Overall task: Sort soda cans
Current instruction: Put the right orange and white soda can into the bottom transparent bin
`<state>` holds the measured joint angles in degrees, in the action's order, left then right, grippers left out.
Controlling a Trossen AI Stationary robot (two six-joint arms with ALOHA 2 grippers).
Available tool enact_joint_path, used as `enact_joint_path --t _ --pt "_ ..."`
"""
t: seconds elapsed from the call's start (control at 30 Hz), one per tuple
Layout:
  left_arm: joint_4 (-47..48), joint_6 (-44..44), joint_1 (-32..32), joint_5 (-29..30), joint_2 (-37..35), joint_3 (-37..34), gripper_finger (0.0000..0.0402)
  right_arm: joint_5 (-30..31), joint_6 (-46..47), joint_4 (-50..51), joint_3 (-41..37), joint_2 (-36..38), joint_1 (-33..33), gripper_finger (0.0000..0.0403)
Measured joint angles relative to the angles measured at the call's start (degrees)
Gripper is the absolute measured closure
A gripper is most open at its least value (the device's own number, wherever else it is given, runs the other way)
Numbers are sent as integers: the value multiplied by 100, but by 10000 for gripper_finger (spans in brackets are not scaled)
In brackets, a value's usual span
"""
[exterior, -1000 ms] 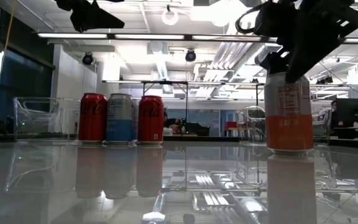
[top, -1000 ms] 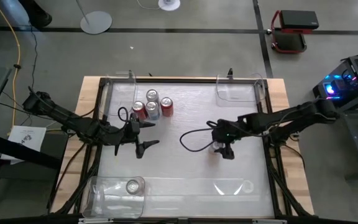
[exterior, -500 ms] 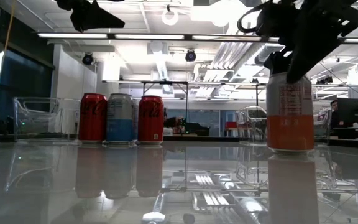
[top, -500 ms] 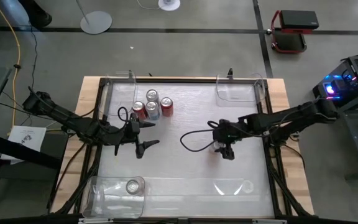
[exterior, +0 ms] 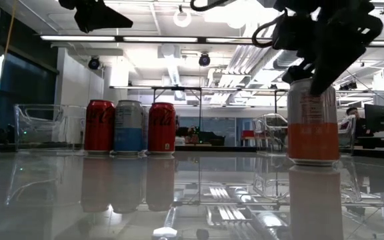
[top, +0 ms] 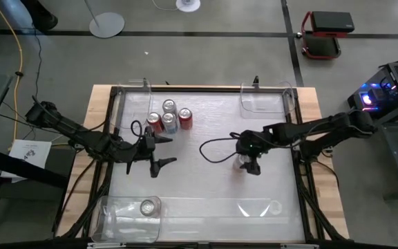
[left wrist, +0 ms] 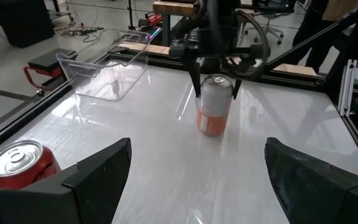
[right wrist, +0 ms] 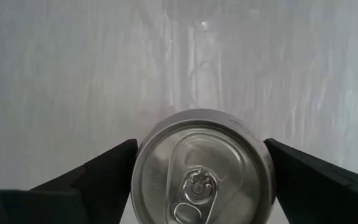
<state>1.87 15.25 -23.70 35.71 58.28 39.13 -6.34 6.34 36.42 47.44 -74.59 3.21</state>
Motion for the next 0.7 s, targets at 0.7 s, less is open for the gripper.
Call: enact_joint_path --t 0.7 --pt "13 27 -353 -15 4 308 55 1214 1129 274 1043 -162 1091 120"
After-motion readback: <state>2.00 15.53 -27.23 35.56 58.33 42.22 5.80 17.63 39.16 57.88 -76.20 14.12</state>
